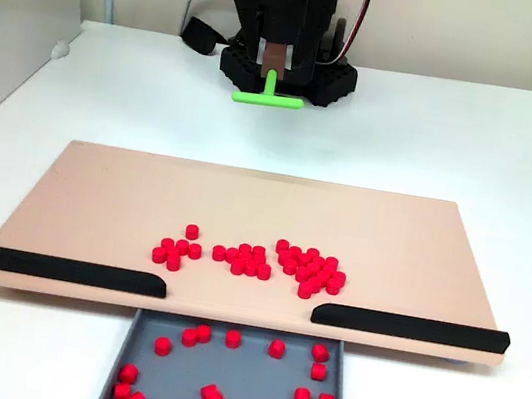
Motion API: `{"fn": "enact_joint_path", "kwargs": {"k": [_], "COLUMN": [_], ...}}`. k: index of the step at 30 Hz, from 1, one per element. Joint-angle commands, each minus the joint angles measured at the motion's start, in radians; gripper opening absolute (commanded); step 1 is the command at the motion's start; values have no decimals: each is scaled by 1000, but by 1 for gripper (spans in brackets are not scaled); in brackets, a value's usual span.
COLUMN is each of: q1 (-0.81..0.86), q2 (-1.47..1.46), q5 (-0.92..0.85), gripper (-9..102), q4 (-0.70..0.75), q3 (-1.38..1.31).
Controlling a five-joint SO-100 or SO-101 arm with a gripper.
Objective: Push granules from bottom to the grey container
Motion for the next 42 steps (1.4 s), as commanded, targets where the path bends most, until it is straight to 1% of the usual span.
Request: {"fn": "enact_joint_path", "kwargs": {"k": [1, 42], "q1": [-25, -31], "q2": [12, -8], "q5": [58, 58], "gripper": [0, 0], "q4": [-5, -5], "q3": [-6, -6]}}
